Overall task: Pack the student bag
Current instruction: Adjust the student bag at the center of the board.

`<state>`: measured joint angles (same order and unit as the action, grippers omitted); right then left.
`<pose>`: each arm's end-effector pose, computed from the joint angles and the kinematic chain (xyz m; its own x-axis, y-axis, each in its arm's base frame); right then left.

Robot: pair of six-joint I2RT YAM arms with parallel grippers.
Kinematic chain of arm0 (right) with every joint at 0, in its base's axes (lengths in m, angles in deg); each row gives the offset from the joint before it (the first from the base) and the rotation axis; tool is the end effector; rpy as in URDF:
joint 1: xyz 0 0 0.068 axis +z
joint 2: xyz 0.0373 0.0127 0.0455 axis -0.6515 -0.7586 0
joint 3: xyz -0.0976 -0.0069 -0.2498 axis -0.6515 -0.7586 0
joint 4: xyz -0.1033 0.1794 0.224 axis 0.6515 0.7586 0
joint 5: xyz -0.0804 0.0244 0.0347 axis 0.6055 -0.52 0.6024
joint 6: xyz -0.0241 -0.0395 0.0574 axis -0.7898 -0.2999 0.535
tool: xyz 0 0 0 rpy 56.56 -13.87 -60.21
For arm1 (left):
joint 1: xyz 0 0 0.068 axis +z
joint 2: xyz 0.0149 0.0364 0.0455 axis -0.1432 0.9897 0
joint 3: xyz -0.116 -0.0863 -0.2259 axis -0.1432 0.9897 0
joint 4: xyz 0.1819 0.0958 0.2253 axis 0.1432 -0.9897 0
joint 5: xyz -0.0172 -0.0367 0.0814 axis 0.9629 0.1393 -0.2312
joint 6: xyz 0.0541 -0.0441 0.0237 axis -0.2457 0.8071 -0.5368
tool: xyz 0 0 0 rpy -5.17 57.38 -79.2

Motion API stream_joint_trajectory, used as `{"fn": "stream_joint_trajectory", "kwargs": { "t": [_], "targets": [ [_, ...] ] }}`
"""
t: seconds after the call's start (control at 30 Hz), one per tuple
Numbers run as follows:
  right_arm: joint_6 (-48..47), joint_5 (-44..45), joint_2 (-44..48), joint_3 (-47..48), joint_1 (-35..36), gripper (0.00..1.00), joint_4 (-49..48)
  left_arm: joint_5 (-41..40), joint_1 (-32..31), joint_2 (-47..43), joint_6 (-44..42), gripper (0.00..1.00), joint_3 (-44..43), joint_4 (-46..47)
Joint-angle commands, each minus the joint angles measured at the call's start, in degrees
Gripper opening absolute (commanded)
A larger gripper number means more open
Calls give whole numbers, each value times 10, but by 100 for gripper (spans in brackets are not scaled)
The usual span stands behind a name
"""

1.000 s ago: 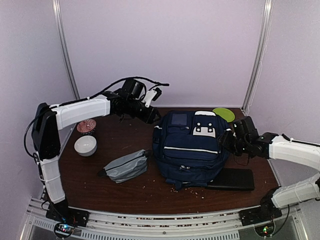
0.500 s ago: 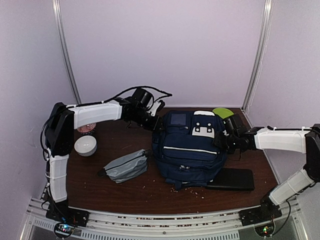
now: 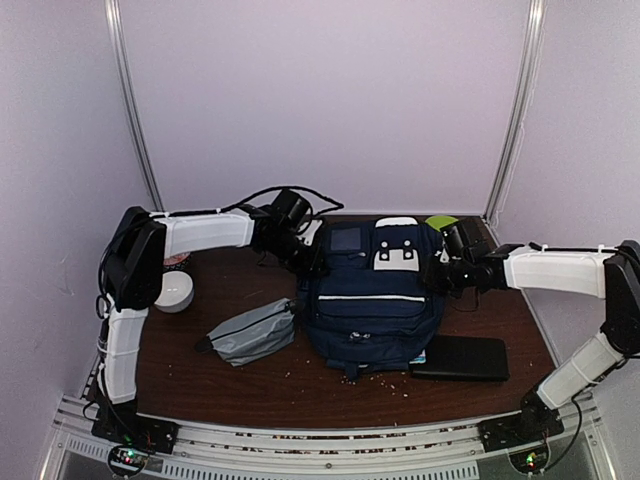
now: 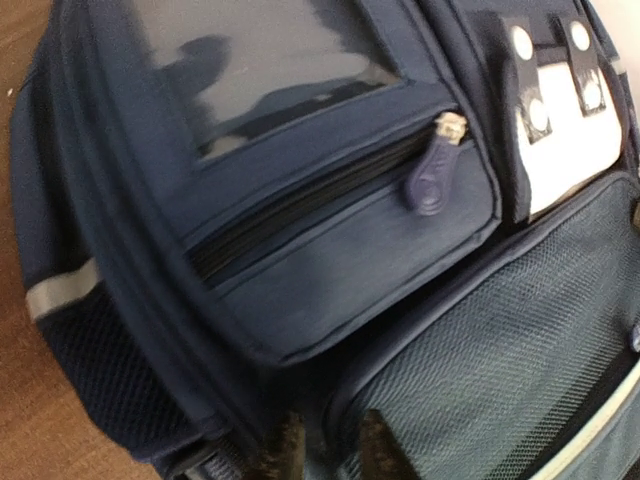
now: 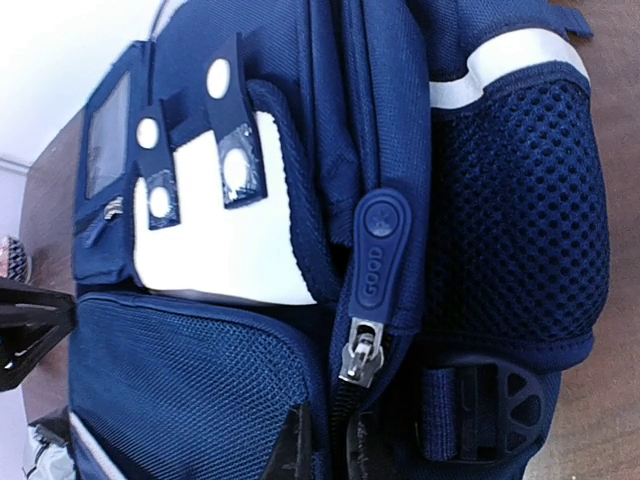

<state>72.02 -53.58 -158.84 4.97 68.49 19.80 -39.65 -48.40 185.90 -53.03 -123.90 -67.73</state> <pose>0.3168 0.1743 0.1581 -0.8279 0.3306 -0.4531 0.0550 0.8518 0.5210 0.4007 -0.3616 0.1535 -0.8662 0.2145 -0.4513 0.4314 0.7766 -0.4590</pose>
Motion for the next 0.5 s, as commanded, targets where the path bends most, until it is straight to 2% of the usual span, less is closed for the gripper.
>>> {"fn": "stream_joint_trajectory", "kwargs": {
  "t": [0.0, 0.07, 0.1, 0.3, 0.47],
  "targets": [
    [-66, -66, -1, 63, 13, 0, -32, 10, -1, -27, 22, 23, 37, 54],
    [-83, -80, -4, 88, 21, 0, -26, -1, -1, -56, 36, 4, 77, 92],
    [-90, -86, -7, 99, 25, 0, -24, -6, -1, -70, 42, 0, 95, 103],
    [-100, -108, -47, 177, 50, 0, -11, -79, -1, -160, 73, 0, 198, 143],
    [-82, -104, -104, 226, 58, 0, -12, -124, -1, -195, 72, 0, 235, 137]
  ]
}}
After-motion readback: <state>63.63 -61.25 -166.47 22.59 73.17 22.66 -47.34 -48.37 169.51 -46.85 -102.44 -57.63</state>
